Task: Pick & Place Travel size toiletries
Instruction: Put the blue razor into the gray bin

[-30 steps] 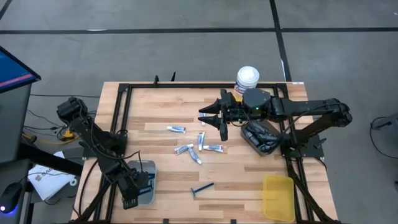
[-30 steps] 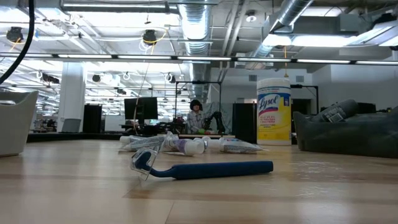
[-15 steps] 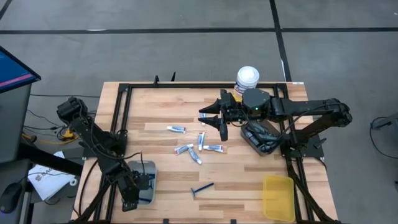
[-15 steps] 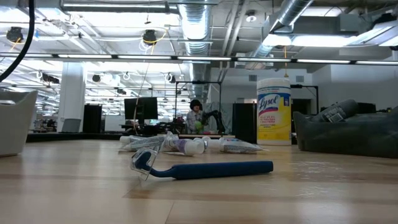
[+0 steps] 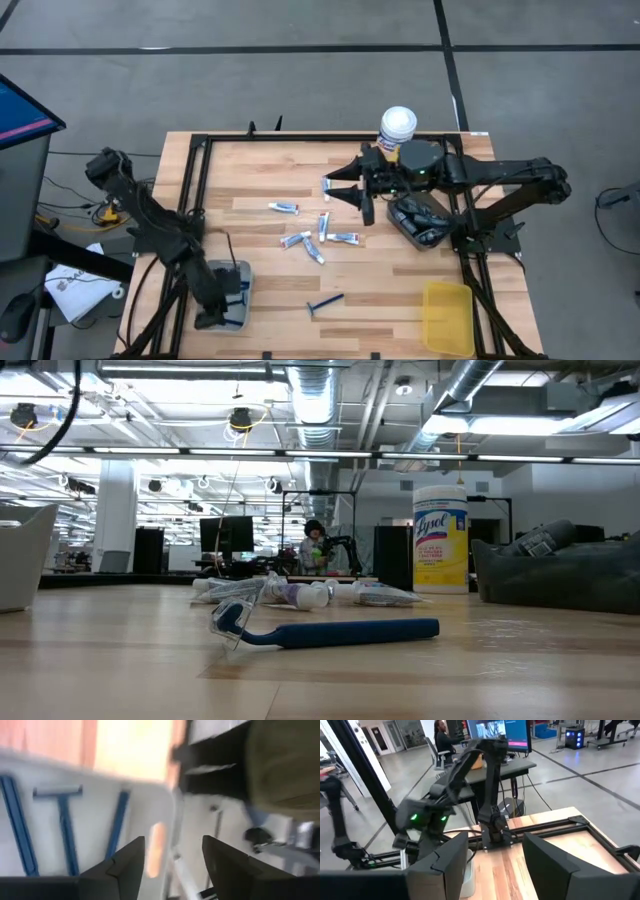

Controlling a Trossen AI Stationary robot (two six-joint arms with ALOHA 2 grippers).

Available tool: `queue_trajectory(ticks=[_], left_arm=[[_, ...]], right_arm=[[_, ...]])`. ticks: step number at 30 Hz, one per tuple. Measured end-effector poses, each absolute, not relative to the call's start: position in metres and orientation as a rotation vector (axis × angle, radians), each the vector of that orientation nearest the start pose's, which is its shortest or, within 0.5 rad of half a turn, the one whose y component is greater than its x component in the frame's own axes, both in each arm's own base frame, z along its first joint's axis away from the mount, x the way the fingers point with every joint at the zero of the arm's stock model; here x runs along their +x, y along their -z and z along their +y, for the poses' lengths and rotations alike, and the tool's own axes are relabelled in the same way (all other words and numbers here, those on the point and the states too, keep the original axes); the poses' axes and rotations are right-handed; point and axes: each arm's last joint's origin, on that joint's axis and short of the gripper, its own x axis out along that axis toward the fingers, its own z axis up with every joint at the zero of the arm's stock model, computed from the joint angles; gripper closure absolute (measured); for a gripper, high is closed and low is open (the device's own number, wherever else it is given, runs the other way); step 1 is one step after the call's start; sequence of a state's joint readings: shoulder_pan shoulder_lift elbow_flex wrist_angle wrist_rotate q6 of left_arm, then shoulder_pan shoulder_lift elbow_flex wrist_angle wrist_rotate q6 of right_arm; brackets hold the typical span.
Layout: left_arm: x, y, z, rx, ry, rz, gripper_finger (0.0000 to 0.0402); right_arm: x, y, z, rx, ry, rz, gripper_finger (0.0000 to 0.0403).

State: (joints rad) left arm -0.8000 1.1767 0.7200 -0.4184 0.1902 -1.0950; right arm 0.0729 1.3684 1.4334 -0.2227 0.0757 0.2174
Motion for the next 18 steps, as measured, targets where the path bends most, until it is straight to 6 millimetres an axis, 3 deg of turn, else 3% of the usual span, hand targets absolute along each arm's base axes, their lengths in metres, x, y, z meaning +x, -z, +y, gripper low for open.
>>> queue_trajectory(ticks=[6, 11, 14, 18], left_arm=[[0.152, -0.265, -0.123, -0.726, 0.315, 0.872, 0.0229], [0.16, -0.29, -0.09, -0.569, 0.16, 0.497, 0.0241], [0.176, -0.294, -0.076, -0.469, 0.053, 0.371, 0.0242], [0.212, -0.281, -0.065, -0.456, -0.047, 0.347, 0.0227]], right_arm=[[0.274, -0.435, 0.026, 0.247, 0.0, 0.177, 0.0227], [0.256, -0.443, 0.039, 0.242, -0.049, 0.174, 0.0238], [0.249, -0.444, 0.047, 0.234, -0.046, 0.186, 0.0247], [0.244, -0.44, 0.055, 0.255, -0.011, 0.229, 0.0259]])
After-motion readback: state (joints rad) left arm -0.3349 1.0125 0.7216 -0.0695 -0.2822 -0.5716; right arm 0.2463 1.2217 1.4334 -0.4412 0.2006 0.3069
